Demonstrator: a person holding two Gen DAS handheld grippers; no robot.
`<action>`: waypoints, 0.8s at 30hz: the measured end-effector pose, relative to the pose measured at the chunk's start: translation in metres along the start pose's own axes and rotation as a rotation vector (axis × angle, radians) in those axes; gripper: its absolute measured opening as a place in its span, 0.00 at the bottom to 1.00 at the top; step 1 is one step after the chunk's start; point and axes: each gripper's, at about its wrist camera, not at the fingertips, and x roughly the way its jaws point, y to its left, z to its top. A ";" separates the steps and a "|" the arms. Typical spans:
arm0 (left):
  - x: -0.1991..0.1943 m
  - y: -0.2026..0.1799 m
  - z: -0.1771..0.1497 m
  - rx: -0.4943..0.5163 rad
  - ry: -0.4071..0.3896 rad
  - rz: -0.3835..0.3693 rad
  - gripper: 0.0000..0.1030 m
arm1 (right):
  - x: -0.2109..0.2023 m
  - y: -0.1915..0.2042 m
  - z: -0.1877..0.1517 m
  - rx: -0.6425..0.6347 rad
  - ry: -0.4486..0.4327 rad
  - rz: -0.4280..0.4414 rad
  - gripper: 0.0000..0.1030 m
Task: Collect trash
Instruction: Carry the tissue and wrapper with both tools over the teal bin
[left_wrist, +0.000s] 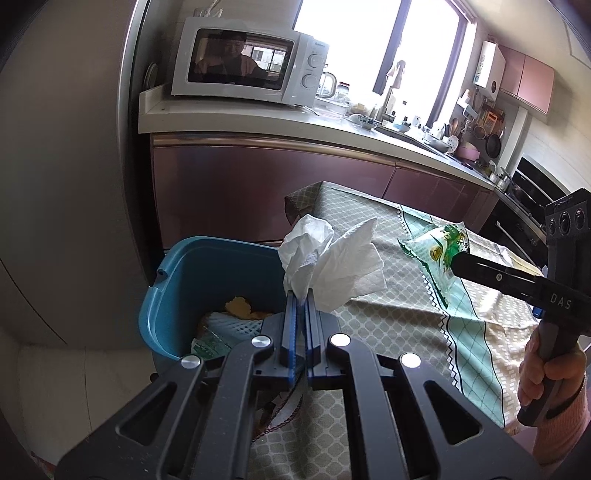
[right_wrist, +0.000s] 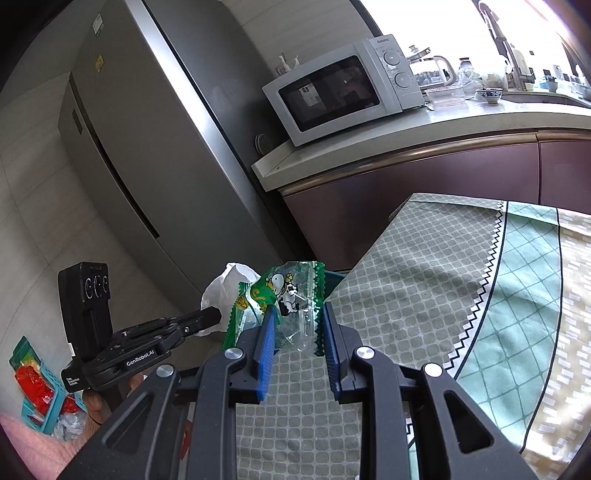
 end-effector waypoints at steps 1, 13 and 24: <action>0.000 0.001 0.000 -0.003 0.001 0.002 0.04 | 0.002 0.001 0.001 -0.002 0.000 0.000 0.22; 0.005 0.015 -0.001 -0.030 0.010 0.025 0.04 | 0.023 0.009 0.007 -0.023 0.031 0.010 0.22; 0.009 0.022 -0.001 -0.047 0.014 0.041 0.04 | 0.041 0.014 0.009 -0.028 0.054 0.011 0.22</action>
